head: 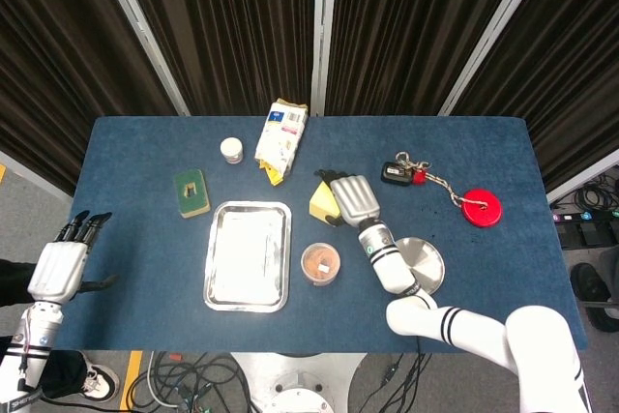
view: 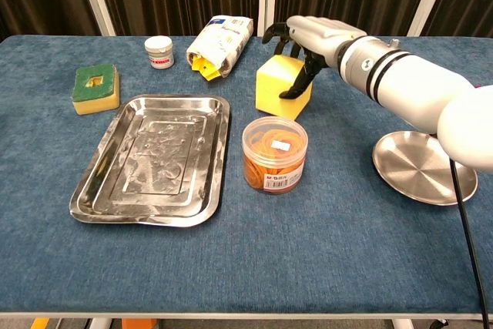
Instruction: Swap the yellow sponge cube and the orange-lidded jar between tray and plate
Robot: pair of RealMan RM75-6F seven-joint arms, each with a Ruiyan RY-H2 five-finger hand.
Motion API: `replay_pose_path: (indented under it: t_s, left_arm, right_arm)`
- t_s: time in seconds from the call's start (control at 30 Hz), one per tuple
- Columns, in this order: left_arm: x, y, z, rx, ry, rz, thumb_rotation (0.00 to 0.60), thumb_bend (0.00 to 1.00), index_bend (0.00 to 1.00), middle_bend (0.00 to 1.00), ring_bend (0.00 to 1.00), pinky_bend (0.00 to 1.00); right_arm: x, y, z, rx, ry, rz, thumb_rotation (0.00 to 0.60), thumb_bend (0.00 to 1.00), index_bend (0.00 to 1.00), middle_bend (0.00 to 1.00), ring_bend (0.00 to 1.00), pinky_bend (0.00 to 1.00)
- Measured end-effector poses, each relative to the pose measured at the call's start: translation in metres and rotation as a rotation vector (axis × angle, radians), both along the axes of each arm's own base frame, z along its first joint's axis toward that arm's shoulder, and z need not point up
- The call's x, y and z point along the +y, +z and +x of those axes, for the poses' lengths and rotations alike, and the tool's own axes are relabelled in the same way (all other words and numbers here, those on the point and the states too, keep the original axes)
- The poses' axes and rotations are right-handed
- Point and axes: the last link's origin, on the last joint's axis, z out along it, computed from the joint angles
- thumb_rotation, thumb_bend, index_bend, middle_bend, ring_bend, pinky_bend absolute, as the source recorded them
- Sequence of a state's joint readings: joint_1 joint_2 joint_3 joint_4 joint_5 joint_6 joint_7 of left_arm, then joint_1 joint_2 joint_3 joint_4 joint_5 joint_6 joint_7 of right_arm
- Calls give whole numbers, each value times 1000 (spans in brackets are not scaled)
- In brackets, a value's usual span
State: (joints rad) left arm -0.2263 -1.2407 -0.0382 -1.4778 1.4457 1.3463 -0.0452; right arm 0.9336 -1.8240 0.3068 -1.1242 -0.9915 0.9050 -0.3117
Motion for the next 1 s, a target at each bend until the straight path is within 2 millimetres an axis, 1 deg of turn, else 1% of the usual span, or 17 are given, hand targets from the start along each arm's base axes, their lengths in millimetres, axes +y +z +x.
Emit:
replay_pose_path:
  t_s: [0.03,0.1,0.23,0.33,0.43,0.53,0.57,0.63,0.67,0.7,0.77,0.8,0.87,1.0]
  left_arm:
    - [0,0,0,0,0,1,600,41,97,126,23,168]
    - [0,0,1,-1,-2,3,600,41,97,126,23,168]
    - [1,0,2,-3,-5,2,600,40,97,126,23,168]
    - [4,-2,3,-1,-9,-3,600,40,97,126,23,168]
    - [6,-4,6,2,-19,-6,600,40,97,126,23,168]
    - [8,-5,9,2,-27,-7,600,40,97,126,23,168]
    - [9,-6,10,2,-31,-9,600,41,97,128,23,168]
    - [10,-8,12,7,-39,-14,600,40,97,130,23,168]
    - [10,-9,14,8,-43,-17,600,40,97,130,23,168]
    - [10,-10,16,10,-47,-20,600,41,97,131,23,168]
    - [11,-11,18,13,-53,-24,600,41,97,131,23,168]
    - [11,-13,20,15,-56,-26,600,41,97,131,23,168]
    - [11,-14,22,16,-61,-30,600,41,97,131,23,168]
    - [13,-17,27,26,-73,-41,600,40,98,131,23,168]
  right_arm:
    - [0,2,0,-6,6,-9,600,299,390,458,461,688]
    - [2,7,1,-24,22,-32,600,307,423,472,474,695]
    - [8,23,1,-46,53,-60,600,304,430,473,474,695]
    - [17,42,-2,-45,77,-78,600,300,430,472,474,695]
    - [29,68,-13,-21,85,-89,600,295,430,470,474,695]
    - [46,97,-33,23,67,-91,600,295,431,470,472,695]
    - [55,108,-44,44,50,-89,600,295,431,470,472,695]
    - [72,122,-64,78,14,-80,600,295,430,471,472,695]
    - [84,130,-78,103,-14,-76,600,295,429,471,472,695]
    - [92,135,-89,119,-35,-73,600,296,429,471,472,695]
    - [111,143,-109,145,-74,-67,600,296,428,471,471,695]
    - [118,144,-115,149,-86,-65,600,296,428,471,471,695]
    - [131,146,-126,141,-104,-60,600,296,428,471,470,695]
    - [144,145,-139,112,-117,-56,600,295,428,471,470,695]
